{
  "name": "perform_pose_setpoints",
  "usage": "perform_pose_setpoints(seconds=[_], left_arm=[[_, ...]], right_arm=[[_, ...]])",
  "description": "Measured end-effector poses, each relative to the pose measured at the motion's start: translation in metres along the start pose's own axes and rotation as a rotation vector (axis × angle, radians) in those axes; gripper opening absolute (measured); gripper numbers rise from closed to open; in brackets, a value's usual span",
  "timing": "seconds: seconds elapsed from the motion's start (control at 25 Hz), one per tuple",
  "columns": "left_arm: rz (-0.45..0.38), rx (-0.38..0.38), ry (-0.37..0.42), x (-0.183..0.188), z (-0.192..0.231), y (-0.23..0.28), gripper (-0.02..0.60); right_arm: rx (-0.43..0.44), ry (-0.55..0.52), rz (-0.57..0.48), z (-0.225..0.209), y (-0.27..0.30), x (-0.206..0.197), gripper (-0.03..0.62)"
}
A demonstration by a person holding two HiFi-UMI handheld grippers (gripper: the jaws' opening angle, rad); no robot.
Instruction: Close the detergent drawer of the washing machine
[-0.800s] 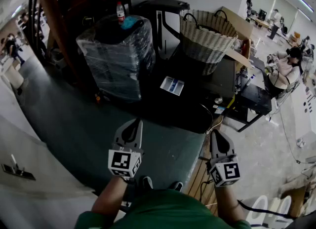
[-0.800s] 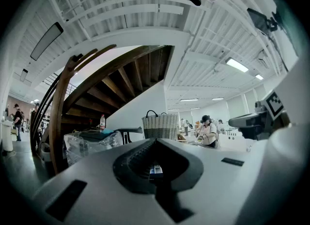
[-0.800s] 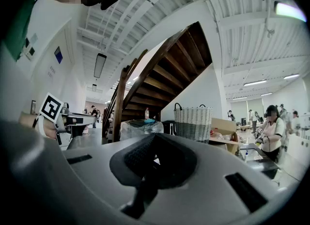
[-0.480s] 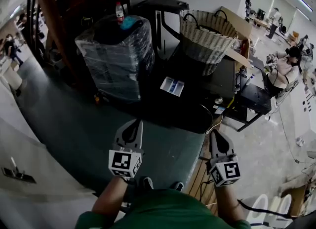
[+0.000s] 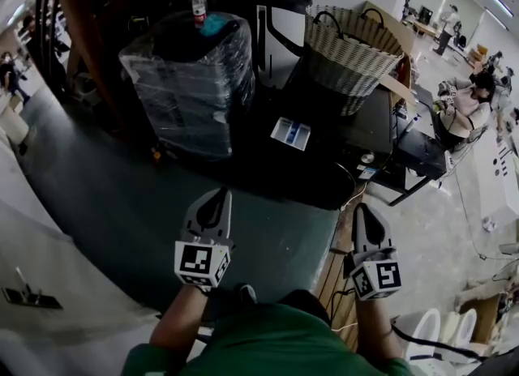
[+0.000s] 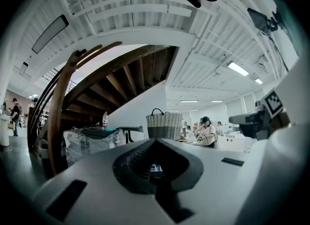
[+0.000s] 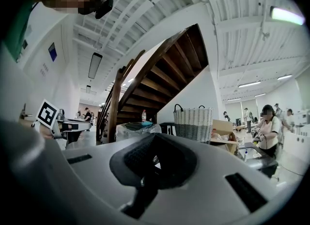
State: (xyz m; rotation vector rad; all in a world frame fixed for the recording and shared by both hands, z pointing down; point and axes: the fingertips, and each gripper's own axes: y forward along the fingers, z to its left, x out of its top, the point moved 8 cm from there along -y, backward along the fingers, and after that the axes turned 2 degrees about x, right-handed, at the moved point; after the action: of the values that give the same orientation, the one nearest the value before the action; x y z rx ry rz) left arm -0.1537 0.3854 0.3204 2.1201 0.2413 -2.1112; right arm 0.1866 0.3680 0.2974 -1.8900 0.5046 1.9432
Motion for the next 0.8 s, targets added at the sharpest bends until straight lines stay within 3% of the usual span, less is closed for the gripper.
perform_pose_setpoints(seconds=[0.4,0.8], left_arm=[[0.034,-0.004,-0.017,-0.025,0.023,0.033,0.023],[0.076,0.024,-0.001,-0.026,-0.005,0.112,0.023]], right_arm=[[-0.019,0.017,0.054,-0.006,0.035,-0.022,0.015],[0.029,0.023,0.077,-0.080,0.094,-0.034,0.015]])
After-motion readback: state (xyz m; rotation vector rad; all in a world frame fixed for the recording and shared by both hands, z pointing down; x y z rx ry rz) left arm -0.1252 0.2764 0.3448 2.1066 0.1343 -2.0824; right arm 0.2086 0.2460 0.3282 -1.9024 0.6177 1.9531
